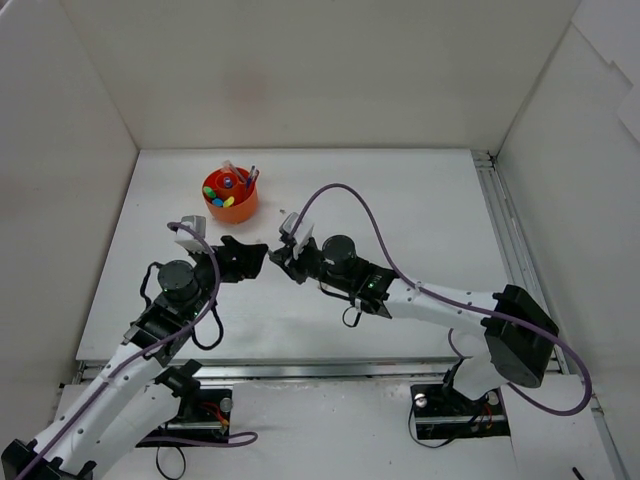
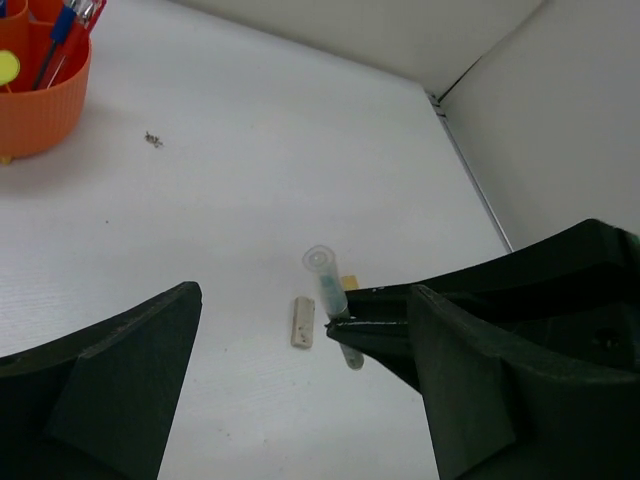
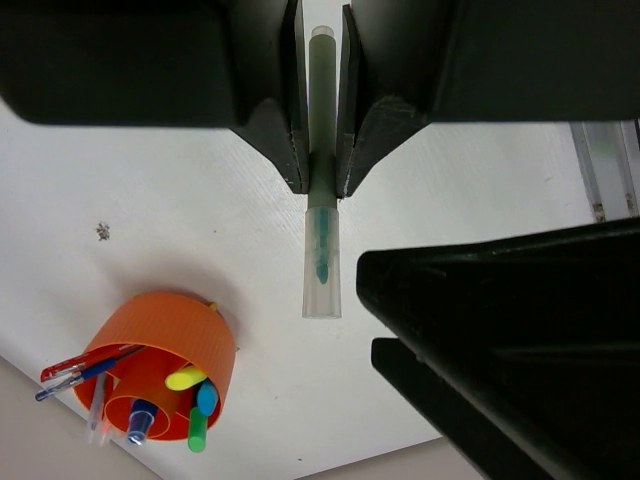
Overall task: Sort the stationery into containers
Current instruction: Pick up the pen from the center of the board.
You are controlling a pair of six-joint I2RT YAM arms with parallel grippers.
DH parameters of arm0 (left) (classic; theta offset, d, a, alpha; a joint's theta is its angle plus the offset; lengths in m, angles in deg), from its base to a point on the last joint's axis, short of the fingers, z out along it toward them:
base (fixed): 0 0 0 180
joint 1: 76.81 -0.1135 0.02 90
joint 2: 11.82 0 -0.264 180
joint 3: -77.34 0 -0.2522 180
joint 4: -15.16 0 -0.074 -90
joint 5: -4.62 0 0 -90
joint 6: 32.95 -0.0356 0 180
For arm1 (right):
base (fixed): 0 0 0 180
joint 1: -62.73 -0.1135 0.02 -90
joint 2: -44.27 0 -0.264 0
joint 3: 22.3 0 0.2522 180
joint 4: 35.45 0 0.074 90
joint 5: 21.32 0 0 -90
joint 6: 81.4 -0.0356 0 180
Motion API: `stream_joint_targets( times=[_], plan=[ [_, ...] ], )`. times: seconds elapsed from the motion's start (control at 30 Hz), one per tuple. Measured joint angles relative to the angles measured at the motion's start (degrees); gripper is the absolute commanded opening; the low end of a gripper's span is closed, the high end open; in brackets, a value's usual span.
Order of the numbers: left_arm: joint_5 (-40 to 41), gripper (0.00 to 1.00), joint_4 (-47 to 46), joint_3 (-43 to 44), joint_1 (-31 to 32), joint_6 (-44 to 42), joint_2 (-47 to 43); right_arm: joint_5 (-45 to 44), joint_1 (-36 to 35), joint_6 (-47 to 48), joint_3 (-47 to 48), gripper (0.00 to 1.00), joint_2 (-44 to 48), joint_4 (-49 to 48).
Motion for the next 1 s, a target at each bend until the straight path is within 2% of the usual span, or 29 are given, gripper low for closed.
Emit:
stream_joint_targets(
  times=[0.13,0.27,0.37,0.47,0.53,0.57,0.63,0.77,0.83,0.87,0.93,0.97,1.0],
  plan=[
    [0.17,0.78,-1.22,0.00,0.00,-0.02,-0.57,0.63,-0.46,0.00,0.00,0.00,0.00,-0.02],
    [-0.28,0.74,-2.49,0.00,0.00,-0.04,2.84,0.83,-0.94,0.02,0.00,0.00,0.00,-0.04],
    [-1.16,0.62,-3.10,0.00,0.00,0.09,6.64,0.81,-1.53,0.04,0.00,0.00,0.00,-0.11],
    [-1.44,0.45,-3.61,0.00,0.00,0.61,8.85,0.72,-2.29,0.17,-0.02,0.00,-0.02,0.11],
    [-2.38,0.20,-4.70,0.22,0.20,0.96,9.33,0.35,-2.75,0.24,-0.02,0.00,-0.02,0.11],
    [-2.67,0.00,-5.07,0.55,0.52,1.14,9.55,0.13,-3.02,0.24,-0.02,0.00,-0.02,0.09],
    [-3.78,0.00,-5.99,1.46,1.27,1.38,9.97,-0.92,-3.37,0.22,0.02,0.00,-0.15,-0.09],
    [-3.91,0.00,-6.78,1.73,1.14,1.20,10.27,-3.19,-3.52,0.13,0.07,0.08,-0.15,-0.90],
    [-3.30,0.00,-6.69,1.92,1.16,0.94,10.23,-4.83,-3.87,-0.04,0.07,0.17,-0.13,-0.94],
    [-3.21,0.00,-6.49,2.16,1.20,0.74,10.23,-5.60,-4.11,-0.24,0.07,0.26,-0.15,-1.16],
    [-1.97,0.00,-5.46,3.10,1.16,-0.57,10.23,-7.80,-4.24,-0.92,0.07,0.80,-0.09,-1.46],
    [-1.03,0.00,-4.85,3.93,1.16,-1.31,10.27,-8.94,-4.17,-1.05,0.07,0.98,-0.07,-1.53],
    [0.11,0.00,-4.50,4.87,1.14,-2.32,10.43,-9.86,-4.15,-1.03,0.07,0.98,-0.02,-1.55]
  ],
)
